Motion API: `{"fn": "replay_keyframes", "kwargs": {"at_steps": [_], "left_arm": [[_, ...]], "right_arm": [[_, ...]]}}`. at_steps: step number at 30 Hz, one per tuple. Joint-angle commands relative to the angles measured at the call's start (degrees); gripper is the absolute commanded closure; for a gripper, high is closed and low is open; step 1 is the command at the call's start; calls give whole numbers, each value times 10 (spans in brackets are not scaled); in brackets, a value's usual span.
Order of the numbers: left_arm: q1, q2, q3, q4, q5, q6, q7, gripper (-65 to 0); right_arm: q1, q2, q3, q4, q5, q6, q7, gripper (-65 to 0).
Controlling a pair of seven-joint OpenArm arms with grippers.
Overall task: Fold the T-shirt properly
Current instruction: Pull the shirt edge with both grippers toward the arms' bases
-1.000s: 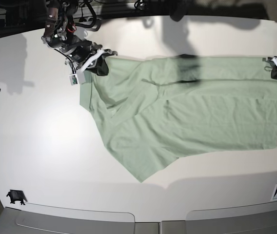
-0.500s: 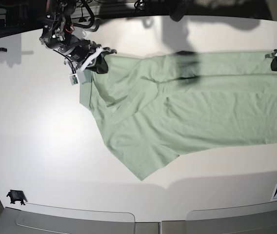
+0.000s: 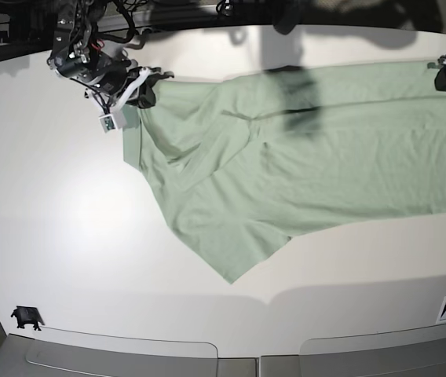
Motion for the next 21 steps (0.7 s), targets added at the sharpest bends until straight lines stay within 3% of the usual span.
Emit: {"fn": "replay_keyframes", "kwargs": {"at_steps": [1, 7, 15, 21], "left_arm": [[28, 4, 9, -1, 69, 18, 88, 0], [77, 9, -4, 46, 70, 18, 88, 0], [88, 55, -112, 54, 69, 18, 75, 0], [87, 55, -119, 54, 70, 18, 57, 0]], "right_arm": [[-7, 5, 2, 8, 2, 1, -10, 0], [-53, 5, 2, 33, 2, 1, -10, 0], [-97, 5, 2, 70, -4, 1, -15, 0], [-97, 5, 2, 70, -5, -3, -49, 0]]}}
